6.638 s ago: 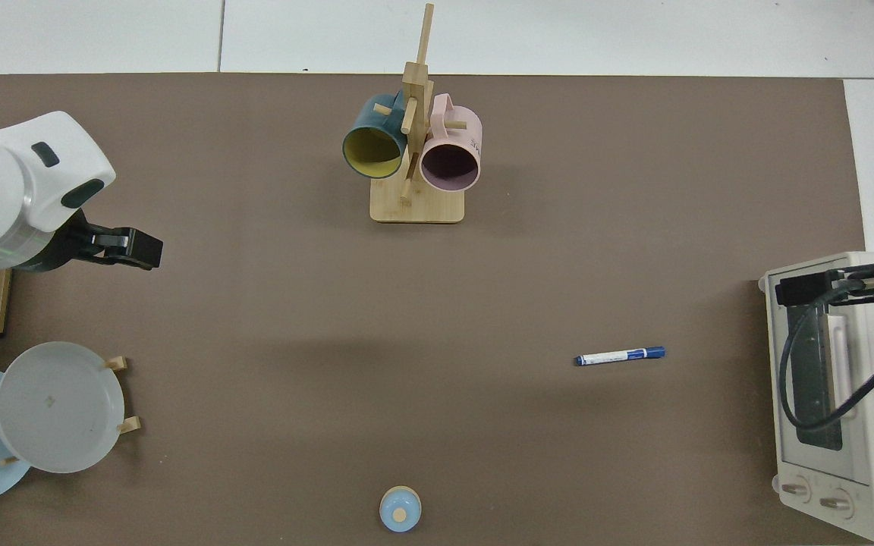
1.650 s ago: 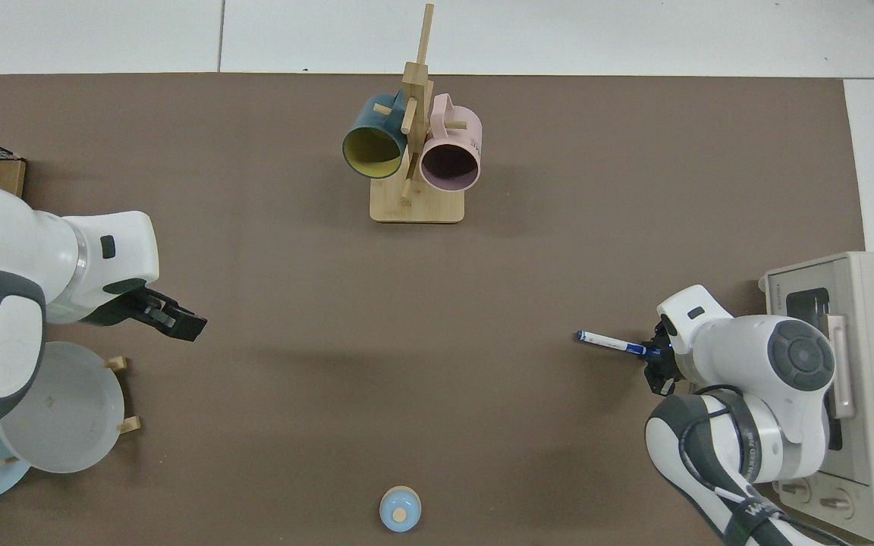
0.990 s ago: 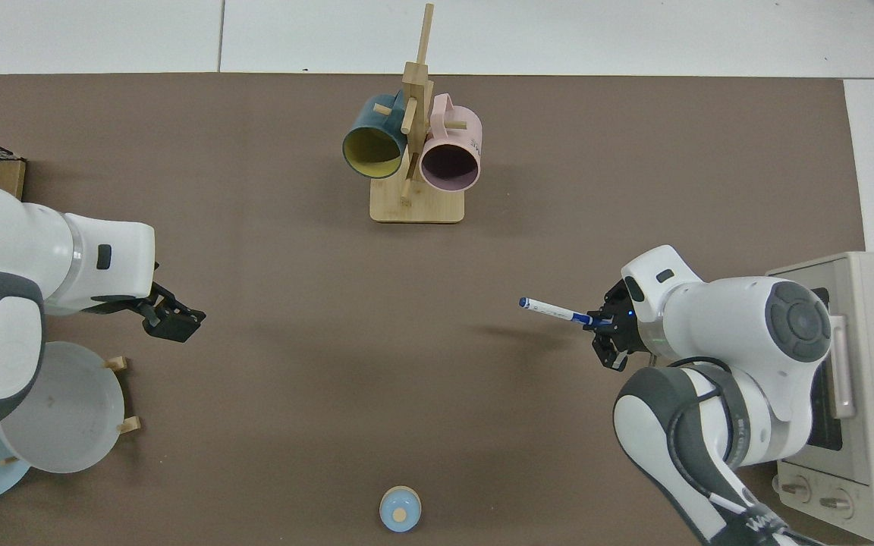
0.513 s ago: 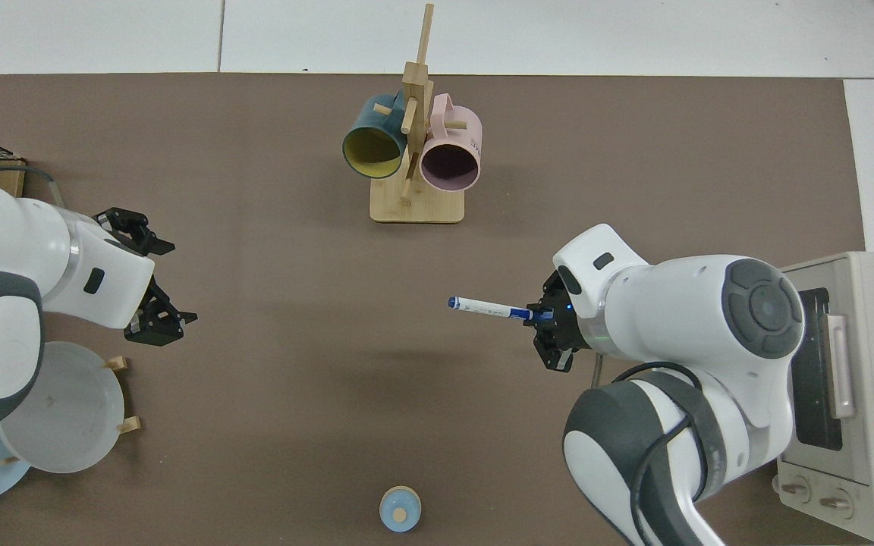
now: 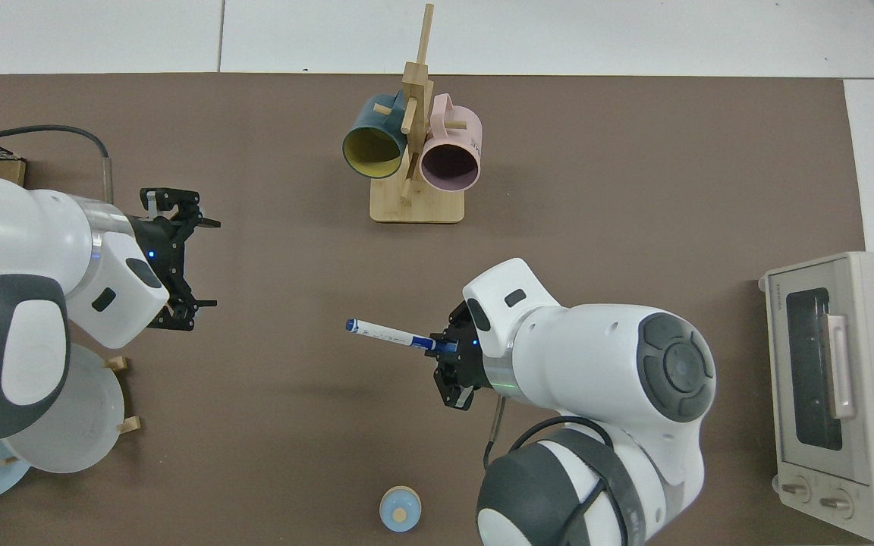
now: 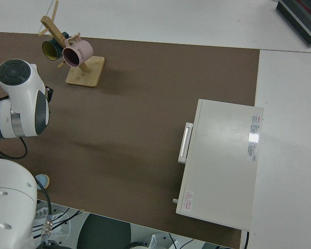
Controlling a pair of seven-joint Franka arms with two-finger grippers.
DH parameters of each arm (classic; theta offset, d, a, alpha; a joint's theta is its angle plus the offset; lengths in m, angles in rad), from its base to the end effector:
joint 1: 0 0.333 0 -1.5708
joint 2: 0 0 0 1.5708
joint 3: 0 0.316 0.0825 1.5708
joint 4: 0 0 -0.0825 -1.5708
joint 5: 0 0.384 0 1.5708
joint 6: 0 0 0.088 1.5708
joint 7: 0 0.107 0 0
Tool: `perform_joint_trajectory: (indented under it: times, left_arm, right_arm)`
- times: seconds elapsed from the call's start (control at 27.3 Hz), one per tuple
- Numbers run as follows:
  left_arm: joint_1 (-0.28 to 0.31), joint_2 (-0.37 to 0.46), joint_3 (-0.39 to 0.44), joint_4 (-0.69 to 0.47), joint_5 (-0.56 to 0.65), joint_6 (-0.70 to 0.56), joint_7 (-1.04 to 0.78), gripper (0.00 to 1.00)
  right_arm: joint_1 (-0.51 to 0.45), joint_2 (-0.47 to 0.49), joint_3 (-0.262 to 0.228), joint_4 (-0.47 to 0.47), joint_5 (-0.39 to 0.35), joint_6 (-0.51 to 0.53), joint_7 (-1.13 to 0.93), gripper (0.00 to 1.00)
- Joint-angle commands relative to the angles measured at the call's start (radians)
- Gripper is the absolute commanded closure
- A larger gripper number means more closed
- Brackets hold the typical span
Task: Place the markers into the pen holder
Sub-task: 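Lift the marker with the right gripper while the left gripper approaches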
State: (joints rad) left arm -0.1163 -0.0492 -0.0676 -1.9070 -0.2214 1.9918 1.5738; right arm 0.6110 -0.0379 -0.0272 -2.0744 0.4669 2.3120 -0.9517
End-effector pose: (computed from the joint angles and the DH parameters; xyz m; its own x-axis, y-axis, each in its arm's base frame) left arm 0.5484 -0.1164 0.5301 -0.1203 -0.9709 0.2070 -0.9875 0.0957 -0.1248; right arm 0.4669 0.3188 0.4760 0.2842 0.8474 0.4485 0.9560 -0.2861 -0.0652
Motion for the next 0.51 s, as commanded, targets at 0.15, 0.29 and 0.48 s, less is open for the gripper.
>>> perform_joint_trajectory:
  times: [0.15, 0.29, 0.48]
  left_arm:
    - [-0.052, 0.000, -0.050, 0.046, 0.124, -0.007, 0.032, 0.00]
    - [-0.055, 0.003, -0.115, 0.079, 0.217, -0.008, 0.025, 0.00]
    - [-0.059, 0.000, -0.149, 0.074, 0.318, -0.011, 0.051, 0.00]
  right_arm:
    - [0.096, 0.093, -0.007, 0.054, 0.091, 0.161, 0.040, 1.00]
    - [0.115, 0.122, -0.007, 0.097, 0.070, 0.176, 0.108, 1.00]
    - [0.121, 0.133, -0.007, 0.112, 0.068, 0.176, 0.120, 1.00]
